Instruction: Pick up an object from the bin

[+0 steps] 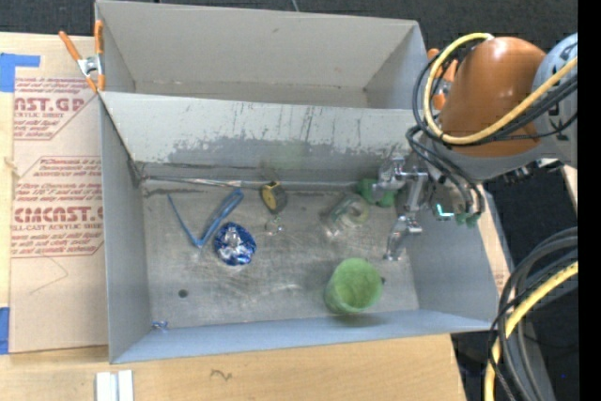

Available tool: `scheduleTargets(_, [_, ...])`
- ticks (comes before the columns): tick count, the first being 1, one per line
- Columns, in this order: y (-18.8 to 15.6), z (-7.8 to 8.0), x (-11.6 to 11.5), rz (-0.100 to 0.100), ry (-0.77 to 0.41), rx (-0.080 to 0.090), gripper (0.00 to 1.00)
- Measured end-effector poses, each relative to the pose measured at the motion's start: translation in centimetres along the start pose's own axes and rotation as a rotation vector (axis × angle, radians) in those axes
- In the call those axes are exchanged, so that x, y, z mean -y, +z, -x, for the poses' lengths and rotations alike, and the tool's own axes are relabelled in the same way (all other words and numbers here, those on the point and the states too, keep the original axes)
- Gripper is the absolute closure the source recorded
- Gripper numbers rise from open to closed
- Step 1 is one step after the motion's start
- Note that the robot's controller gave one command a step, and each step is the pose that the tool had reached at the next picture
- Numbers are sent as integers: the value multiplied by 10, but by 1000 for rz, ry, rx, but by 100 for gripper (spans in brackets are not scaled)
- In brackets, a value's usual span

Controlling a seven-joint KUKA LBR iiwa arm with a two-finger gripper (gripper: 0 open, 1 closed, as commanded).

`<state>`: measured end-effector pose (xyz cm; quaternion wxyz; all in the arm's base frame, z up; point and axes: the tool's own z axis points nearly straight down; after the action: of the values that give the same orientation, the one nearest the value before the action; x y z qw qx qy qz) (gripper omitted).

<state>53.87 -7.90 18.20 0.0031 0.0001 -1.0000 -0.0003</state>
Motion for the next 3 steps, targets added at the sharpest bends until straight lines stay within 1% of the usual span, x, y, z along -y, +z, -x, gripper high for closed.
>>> scheduleTargets(1, [66,-51,-15,1,-343,0,0])
scheduleTargets(2, [93,-34,-126,-5,-461,13,0])
scheduleTargets(3, [108,-51,-187,-6,-604,26,0])
